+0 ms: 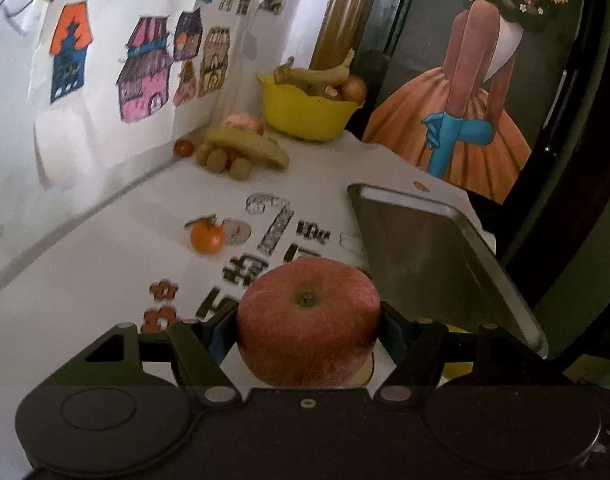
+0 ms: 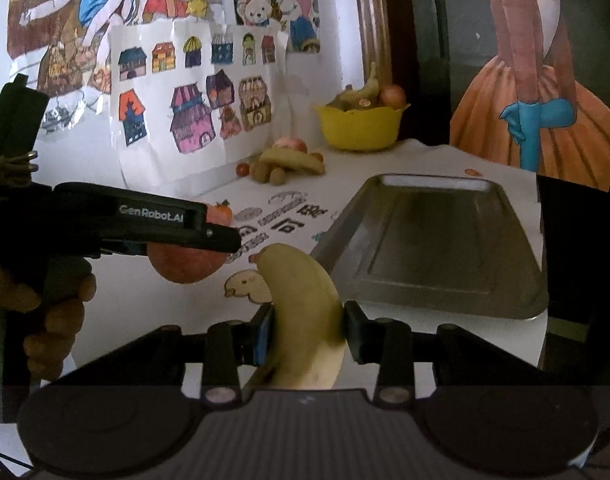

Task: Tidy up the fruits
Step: 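Carry the apple in the left tool while the right tool carries the banana toward the tray, then lower the apple onto the metal tray and open the left tool while the right tool releases the banana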

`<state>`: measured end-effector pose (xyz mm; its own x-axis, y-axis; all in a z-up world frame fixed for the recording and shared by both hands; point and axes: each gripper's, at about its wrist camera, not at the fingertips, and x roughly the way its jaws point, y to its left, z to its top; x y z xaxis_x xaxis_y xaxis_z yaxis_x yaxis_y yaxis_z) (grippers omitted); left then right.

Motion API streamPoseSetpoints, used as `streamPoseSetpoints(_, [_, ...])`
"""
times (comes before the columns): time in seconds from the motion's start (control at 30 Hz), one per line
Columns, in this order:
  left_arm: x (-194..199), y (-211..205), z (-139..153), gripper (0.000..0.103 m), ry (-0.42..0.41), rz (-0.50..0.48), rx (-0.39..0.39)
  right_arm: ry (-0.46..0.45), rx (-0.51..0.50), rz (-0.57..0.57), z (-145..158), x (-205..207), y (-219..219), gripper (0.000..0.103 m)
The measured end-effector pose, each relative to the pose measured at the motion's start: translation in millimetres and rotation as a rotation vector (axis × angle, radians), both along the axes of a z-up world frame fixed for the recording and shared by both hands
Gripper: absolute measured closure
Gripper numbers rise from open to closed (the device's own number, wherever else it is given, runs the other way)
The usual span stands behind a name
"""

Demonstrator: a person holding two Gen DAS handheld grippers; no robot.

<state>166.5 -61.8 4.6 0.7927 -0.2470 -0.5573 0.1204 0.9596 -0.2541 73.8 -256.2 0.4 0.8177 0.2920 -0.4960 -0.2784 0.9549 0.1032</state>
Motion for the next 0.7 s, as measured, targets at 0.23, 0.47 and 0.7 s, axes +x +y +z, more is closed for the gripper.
streamPoseSetpoints(0.23, [38.4,-13.2,20.4,0.030,-0.015,-0.032,-0.013,-0.050,0.005,-0.032,16.6,15.6,-21.7,0.062])
streamPoseSetpoints(0.47, [83.7,-44.3,45.2,0.030,-0.088,-0.060,-0.022,-0.121,-0.025,-0.093,43.0,57.6,-62.3,0.062])
streamPoseSetpoints(0.7, [138.0,-75.8,50.5,0.030,-0.122,-0.060,-0.007,-0.141,-0.001,-0.146,54.1,120.1,-100.9,0.062])
